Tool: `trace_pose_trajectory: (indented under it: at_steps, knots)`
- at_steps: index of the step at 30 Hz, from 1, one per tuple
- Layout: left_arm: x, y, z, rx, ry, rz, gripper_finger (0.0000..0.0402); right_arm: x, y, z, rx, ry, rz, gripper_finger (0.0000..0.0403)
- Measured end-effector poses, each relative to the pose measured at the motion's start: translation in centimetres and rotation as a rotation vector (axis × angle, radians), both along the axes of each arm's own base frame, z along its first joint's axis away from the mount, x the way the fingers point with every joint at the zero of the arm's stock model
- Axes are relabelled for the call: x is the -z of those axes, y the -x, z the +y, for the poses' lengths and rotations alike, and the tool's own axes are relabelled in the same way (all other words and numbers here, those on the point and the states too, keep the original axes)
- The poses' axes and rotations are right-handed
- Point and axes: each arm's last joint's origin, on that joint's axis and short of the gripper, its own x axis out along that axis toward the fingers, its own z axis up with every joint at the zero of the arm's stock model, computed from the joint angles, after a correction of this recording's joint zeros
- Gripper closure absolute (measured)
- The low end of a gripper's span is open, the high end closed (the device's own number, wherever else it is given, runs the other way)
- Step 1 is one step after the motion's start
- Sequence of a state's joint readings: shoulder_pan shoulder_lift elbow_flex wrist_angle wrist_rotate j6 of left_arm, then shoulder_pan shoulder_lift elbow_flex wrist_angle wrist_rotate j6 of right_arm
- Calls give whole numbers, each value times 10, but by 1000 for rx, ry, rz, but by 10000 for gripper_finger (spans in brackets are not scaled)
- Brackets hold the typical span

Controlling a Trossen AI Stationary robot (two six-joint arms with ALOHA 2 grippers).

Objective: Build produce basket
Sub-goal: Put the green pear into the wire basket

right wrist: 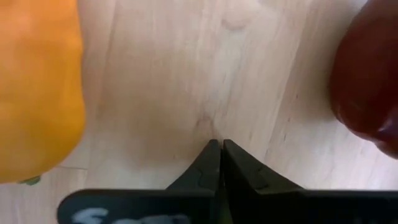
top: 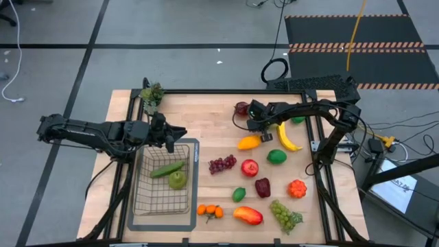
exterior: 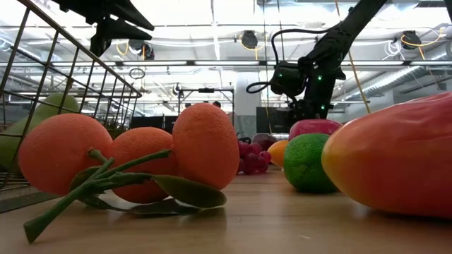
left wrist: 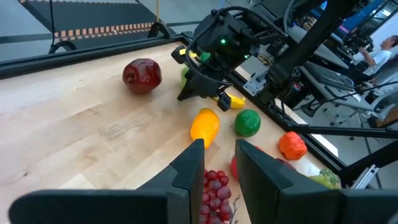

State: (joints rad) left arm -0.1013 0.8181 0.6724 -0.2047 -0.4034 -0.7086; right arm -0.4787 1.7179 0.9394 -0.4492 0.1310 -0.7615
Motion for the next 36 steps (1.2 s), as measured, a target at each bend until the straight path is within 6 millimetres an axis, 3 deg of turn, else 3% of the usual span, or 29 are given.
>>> trace_pose_trajectory:
  at_steps: [11, 29, 36]
  knots:
    - [0, 0, 0, 8, -20, 6, 311, -25, 8, 12, 201, -157, -122, 402]
    - [0, 0, 0, 15, -41, 13, 311, -104, 14, 25, 432, -372, -641, 402]
    - [0, 0, 0, 19, -50, 17, 311, -107, 15, 25, 519, -402, -672, 402]
